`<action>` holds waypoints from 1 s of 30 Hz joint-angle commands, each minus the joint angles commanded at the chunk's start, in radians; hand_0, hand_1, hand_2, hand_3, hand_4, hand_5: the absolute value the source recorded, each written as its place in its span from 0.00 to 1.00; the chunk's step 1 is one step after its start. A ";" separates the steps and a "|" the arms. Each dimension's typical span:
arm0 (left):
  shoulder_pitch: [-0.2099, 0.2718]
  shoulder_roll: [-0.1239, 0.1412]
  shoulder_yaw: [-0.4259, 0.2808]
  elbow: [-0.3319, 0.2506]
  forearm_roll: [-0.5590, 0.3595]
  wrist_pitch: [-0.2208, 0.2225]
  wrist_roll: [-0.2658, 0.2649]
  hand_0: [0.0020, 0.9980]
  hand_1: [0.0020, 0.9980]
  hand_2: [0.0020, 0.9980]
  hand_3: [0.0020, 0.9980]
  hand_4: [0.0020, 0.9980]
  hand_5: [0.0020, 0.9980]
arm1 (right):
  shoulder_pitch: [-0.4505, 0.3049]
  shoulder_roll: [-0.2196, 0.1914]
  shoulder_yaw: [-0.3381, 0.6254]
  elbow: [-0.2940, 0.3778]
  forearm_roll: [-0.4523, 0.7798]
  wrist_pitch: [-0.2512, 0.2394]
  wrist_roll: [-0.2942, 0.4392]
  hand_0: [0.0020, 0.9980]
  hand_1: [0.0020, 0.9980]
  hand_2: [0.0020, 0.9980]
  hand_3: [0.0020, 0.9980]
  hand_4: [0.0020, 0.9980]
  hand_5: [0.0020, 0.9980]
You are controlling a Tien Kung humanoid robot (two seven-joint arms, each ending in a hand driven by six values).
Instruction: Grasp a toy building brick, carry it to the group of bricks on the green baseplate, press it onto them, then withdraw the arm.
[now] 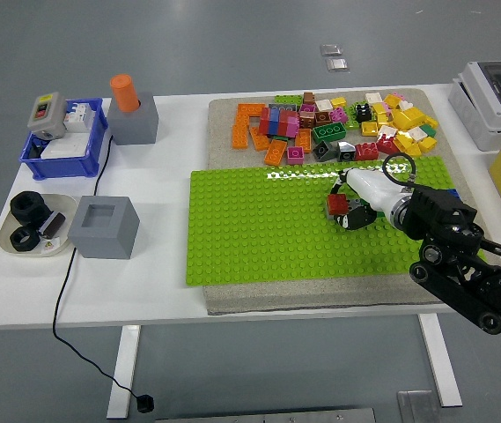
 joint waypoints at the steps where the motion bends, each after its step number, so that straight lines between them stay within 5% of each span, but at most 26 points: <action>1: 0.000 0.000 0.000 0.000 0.000 0.000 0.000 0.60 0.61 0.54 0.60 0.74 0.19 | 0.000 0.000 0.001 -0.001 0.000 0.000 0.000 0.99 0.96 0.97 0.67 0.72 0.17; 24: 0.000 -0.001 0.007 0.000 -0.011 -0.010 -0.013 0.60 0.61 0.54 0.59 0.74 0.18 | 0.007 -0.007 0.016 0.039 0.026 -0.003 0.013 0.98 0.96 0.97 0.69 0.84 0.21; 30: 0.001 -0.002 0.006 0.000 -0.014 -0.009 -0.014 0.60 0.62 0.54 0.59 0.74 0.19 | -0.011 -0.055 0.054 0.138 0.049 -0.009 0.011 0.99 0.96 0.97 0.68 0.83 0.23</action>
